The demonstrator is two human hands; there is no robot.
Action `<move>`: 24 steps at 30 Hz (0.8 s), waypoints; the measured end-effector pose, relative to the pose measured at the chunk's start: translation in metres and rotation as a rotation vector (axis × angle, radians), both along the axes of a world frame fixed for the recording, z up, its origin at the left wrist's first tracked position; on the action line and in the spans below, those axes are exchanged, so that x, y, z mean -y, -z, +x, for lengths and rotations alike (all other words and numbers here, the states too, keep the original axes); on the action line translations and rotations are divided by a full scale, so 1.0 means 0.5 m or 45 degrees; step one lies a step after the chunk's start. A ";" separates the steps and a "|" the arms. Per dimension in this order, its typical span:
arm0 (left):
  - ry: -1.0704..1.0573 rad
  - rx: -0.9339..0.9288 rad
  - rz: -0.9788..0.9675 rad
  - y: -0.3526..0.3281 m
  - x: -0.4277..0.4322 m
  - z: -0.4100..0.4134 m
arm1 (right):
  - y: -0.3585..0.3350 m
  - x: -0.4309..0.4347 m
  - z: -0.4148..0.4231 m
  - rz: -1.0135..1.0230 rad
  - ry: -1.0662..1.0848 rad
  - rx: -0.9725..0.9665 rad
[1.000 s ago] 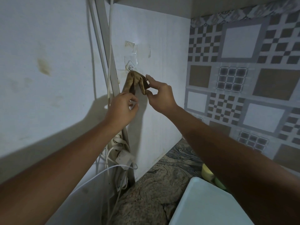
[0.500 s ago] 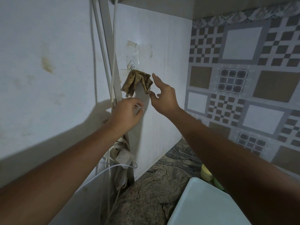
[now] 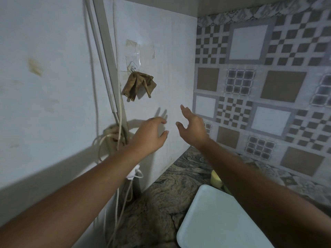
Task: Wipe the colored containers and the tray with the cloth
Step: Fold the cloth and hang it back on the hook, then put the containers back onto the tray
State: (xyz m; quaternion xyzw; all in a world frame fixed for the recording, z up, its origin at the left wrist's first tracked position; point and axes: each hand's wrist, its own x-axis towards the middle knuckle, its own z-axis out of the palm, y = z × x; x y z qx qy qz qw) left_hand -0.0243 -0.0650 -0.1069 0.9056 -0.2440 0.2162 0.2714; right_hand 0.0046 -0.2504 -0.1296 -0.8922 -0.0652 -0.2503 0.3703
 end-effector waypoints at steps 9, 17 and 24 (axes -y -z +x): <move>0.134 -0.132 0.059 0.071 0.169 -0.004 | 0.085 0.139 -0.100 -0.105 0.222 -0.222; 0.211 -0.447 0.108 0.208 0.319 0.013 | 0.202 0.279 -0.155 -0.191 0.401 -0.548; 0.199 -0.614 0.330 0.357 0.388 0.064 | 0.292 0.340 -0.154 -0.424 0.407 -0.843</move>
